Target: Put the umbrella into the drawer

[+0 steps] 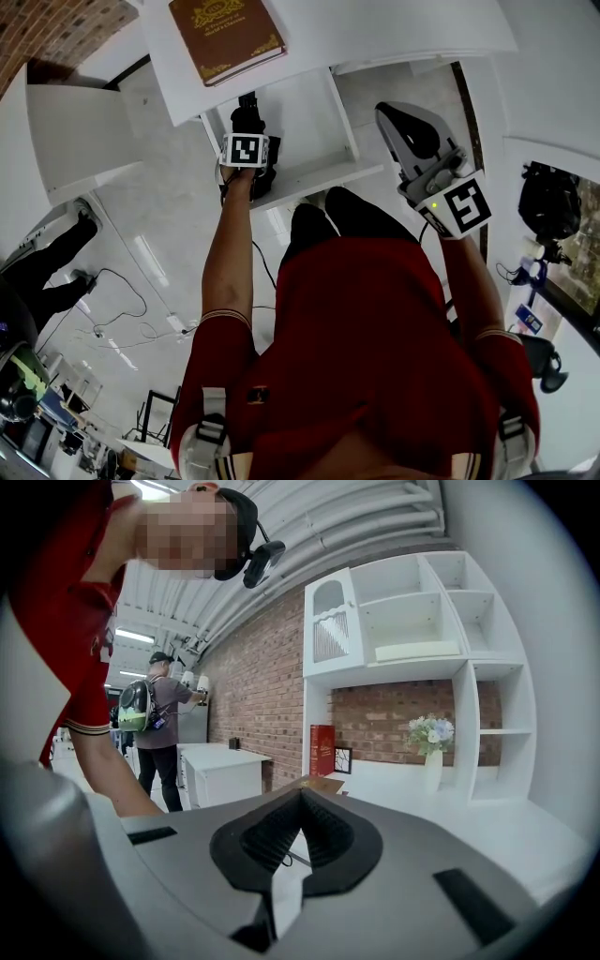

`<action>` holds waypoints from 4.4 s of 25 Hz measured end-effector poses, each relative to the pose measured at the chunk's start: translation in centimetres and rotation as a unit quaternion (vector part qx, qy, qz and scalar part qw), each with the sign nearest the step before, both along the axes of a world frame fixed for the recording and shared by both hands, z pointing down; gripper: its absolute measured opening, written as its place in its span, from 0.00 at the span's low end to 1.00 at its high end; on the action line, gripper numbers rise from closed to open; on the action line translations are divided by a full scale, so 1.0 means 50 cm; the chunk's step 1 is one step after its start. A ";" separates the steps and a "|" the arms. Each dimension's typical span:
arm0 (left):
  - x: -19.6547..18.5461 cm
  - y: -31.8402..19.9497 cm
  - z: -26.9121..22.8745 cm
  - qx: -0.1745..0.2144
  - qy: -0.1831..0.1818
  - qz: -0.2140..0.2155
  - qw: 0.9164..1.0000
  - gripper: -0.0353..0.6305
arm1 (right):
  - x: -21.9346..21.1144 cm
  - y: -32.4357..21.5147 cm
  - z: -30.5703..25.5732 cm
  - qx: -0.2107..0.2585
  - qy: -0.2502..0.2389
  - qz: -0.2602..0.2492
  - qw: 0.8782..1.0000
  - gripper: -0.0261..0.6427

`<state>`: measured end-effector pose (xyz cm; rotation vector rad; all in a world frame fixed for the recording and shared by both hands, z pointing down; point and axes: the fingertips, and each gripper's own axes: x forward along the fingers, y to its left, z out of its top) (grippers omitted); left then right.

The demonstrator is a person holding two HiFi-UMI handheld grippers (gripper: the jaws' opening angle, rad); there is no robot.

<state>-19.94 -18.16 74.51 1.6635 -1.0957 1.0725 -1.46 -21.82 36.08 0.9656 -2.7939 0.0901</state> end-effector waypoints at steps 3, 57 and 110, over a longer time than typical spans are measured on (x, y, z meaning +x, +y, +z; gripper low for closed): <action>-0.002 0.005 0.010 -0.016 -0.003 -0.026 1.000 0.45 | 0.004 0.002 0.003 -0.002 0.003 0.001 1.000 0.04; 0.091 -0.027 -0.626 0.398 0.131 -0.041 0.907 0.39 | -0.110 0.039 0.003 -0.018 -0.081 -0.118 0.990 0.04; 0.127 0.142 -0.895 0.578 0.133 -0.015 0.805 0.06 | -0.048 0.169 -0.150 0.049 -0.122 -0.118 0.984 0.04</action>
